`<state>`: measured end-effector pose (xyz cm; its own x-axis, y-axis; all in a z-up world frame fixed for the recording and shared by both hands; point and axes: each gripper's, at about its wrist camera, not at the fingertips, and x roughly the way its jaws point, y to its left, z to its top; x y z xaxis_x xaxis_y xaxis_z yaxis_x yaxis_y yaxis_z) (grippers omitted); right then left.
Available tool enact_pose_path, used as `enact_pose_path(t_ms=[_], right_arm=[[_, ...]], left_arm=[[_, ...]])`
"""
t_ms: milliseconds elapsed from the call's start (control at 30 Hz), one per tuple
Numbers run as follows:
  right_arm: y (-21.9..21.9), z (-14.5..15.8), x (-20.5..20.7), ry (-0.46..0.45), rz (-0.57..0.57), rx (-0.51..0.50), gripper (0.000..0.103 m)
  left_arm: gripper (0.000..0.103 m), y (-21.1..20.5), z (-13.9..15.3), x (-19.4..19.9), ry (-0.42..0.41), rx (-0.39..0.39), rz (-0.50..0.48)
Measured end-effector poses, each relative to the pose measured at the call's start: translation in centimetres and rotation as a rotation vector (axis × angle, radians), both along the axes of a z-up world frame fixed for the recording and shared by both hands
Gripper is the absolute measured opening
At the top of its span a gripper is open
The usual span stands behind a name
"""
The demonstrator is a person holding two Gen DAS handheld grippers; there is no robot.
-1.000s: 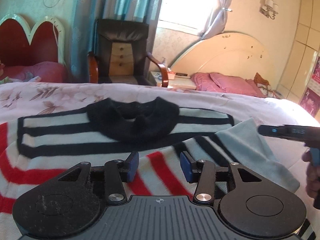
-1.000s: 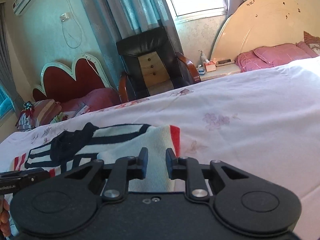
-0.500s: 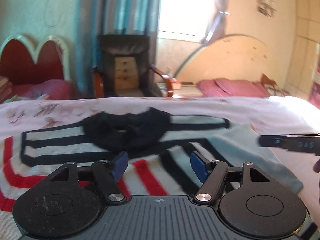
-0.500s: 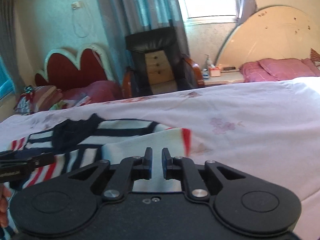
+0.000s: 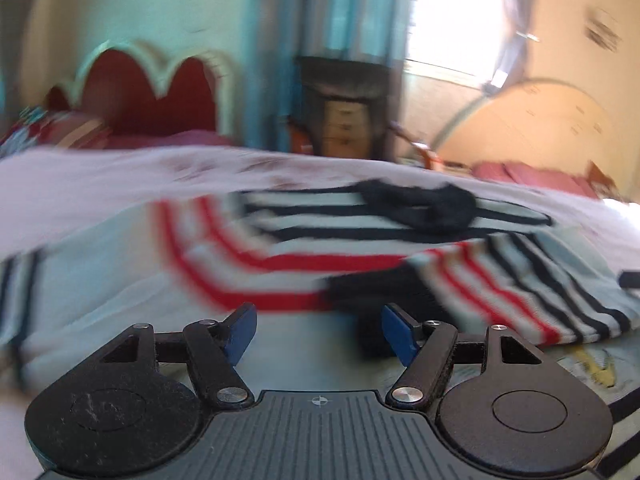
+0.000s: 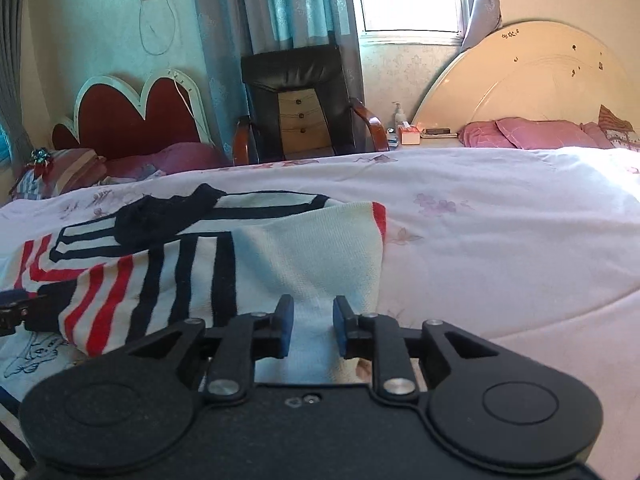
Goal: Fold small clothes
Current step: 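Lay the sleeve on the body and open the right gripper, then fold the other sleeve across the body with the left gripper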
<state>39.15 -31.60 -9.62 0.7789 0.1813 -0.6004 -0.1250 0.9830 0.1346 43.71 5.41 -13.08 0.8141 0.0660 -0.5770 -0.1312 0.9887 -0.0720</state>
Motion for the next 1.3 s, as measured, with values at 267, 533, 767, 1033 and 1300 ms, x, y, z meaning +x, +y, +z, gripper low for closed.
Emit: enact_pose_path(t_ms=[267, 533, 767, 1033, 1300], right_arm=[[6.6, -0.7, -1.3, 0.040, 0.036, 0.061, 0.022], [11.9, -0.7, -0.8, 0.092, 0.042, 0.000, 0.028], [14.1, -0.2, -1.8, 0.103, 0.055, -0.025, 0.029], [15.3, -0.1, -2.2, 0.114, 0.047, -0.030, 0.029], [16.2, 0.0, -1.8, 0.125, 0.024, -0.007, 0.030]], left_arm=[[0.069, 7.3, 0.0, -4.6, 0.000, -0.055, 0.106], [0.069, 9.1, 0.4, -5.8, 0.004, -0.065, 0.100], [0.069, 11.6, 0.5, -7.3, -0.006, -0.094, 0.124], [0.069, 23.7, -2.6, -12.9, -0.096, -0.506, 0.443], [0.065, 29.5, -5.9, -14.3, -0.256, -0.794, 0.626]])
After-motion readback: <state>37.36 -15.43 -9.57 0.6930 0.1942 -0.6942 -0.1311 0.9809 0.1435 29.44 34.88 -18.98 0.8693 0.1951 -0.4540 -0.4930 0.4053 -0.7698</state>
